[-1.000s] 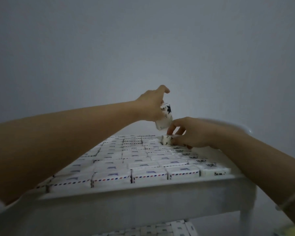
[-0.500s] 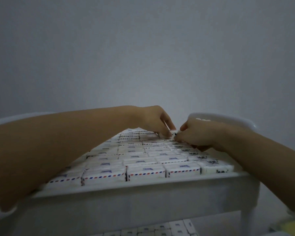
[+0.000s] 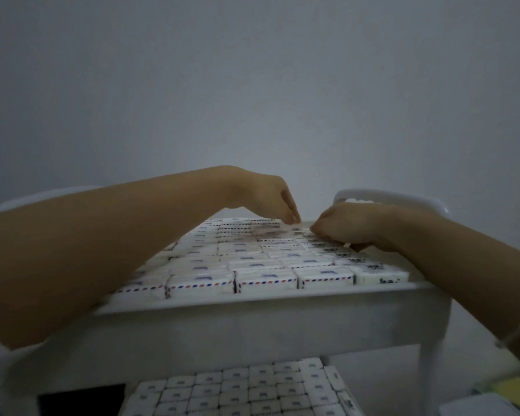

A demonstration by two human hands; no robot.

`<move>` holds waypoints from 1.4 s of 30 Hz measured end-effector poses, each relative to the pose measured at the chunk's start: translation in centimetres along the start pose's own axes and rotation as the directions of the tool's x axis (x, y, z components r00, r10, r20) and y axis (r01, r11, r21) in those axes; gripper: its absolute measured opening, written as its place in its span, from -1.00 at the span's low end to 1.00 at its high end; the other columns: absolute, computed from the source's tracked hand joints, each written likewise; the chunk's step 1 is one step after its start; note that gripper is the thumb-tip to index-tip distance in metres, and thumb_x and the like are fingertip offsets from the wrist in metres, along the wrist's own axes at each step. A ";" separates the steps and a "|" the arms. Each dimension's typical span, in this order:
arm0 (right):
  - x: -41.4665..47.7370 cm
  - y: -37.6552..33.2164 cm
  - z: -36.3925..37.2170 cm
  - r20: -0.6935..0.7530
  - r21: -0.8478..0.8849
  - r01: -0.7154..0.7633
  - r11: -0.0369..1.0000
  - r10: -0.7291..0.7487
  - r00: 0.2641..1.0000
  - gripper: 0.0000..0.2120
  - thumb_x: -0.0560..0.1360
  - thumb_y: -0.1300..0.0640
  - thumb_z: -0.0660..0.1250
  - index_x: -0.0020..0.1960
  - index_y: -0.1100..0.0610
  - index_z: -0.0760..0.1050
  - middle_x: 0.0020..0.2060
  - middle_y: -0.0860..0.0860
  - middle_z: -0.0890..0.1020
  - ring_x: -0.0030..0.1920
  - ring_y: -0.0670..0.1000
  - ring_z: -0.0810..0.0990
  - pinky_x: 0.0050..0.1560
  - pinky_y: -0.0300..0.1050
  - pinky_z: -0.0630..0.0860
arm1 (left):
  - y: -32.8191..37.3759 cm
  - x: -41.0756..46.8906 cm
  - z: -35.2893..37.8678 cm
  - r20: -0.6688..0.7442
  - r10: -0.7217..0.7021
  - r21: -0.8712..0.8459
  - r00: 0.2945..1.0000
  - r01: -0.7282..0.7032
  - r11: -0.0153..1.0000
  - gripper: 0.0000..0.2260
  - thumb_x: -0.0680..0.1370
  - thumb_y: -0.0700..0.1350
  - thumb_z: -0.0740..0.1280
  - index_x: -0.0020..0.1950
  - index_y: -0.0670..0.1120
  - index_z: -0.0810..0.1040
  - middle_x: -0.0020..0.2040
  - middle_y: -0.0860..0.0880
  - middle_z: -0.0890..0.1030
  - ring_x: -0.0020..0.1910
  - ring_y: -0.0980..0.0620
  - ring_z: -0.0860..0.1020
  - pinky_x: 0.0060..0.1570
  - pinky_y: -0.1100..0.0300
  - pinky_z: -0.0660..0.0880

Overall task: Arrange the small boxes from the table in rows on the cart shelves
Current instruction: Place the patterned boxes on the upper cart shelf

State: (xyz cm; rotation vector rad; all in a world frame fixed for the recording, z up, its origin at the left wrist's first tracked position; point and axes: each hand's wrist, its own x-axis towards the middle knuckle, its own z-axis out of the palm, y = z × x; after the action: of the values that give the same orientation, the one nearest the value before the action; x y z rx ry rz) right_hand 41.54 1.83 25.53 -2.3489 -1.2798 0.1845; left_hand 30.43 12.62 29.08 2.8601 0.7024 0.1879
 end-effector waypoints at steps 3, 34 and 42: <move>0.3 -0.2 -0.2 -0.082 -0.128 0.018 0.992 -0.029 0.996 -0.68 0.62 0.07 0.11 0.01 0.24 0.56 -0.14 0.11 0.60 -0.20 0.05 0.59 -0.29 -0.20 0.52 | 0.0 -2.8 -1.0 -0.121 0.002 -0.014 0.993 -0.004 1.000 -0.75 0.60 -0.12 0.28 0.25 0.00 0.59 0.19 0.07 0.60 0.20 0.09 0.52 0.25 0.20 0.39; -14.8 -17.5 41.7 0.115 0.013 0.720 0.693 -0.717 0.688 -0.43 0.58 0.11 0.19 0.53 -0.08 0.09 0.41 -0.01 0.21 0.30 0.09 0.40 -0.01 -0.05 0.49 | -26.2 -43.5 28.9 -0.473 -0.486 -0.166 0.735 0.468 0.868 -0.70 0.61 -0.03 0.24 0.34 0.12 0.48 0.30 0.25 0.39 0.33 0.25 0.29 0.19 0.36 0.29; -14.7 -16.6 42.7 0.113 0.172 0.635 0.753 -0.655 0.747 -0.54 0.48 -0.06 0.39 0.28 -0.06 0.27 0.25 -0.10 0.37 0.10 -0.10 0.51 0.06 -0.13 0.51 | -26.9 -43.7 28.9 -0.363 -0.513 -0.269 0.778 0.439 0.857 -0.95 0.55 0.05 0.33 -0.10 0.14 0.57 0.34 0.26 0.43 0.34 0.27 0.34 0.24 0.27 0.32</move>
State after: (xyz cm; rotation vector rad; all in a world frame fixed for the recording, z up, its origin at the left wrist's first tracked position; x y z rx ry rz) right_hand 6.76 11.34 -6.29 -1.6752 -2.0234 0.2265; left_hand -15.18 11.04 -8.21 2.3863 1.3963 0.7648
